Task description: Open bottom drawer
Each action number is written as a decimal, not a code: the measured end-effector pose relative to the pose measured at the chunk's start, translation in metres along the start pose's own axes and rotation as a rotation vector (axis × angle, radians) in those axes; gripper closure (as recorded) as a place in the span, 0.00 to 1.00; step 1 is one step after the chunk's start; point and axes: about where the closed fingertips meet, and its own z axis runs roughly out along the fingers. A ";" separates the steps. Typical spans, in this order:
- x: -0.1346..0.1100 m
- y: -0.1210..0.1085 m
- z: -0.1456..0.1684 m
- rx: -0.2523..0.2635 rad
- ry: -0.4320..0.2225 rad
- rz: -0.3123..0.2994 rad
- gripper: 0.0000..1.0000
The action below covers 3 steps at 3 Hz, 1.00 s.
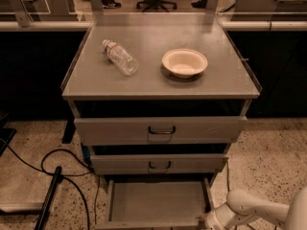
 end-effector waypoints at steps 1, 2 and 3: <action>0.011 -0.003 0.010 0.005 0.044 0.012 0.00; 0.045 0.046 -0.007 0.002 0.088 0.035 0.00; 0.047 0.050 -0.005 -0.007 0.092 0.036 0.00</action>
Offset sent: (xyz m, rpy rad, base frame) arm -0.0691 -0.0241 0.0033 -0.1292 0.0795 0.0428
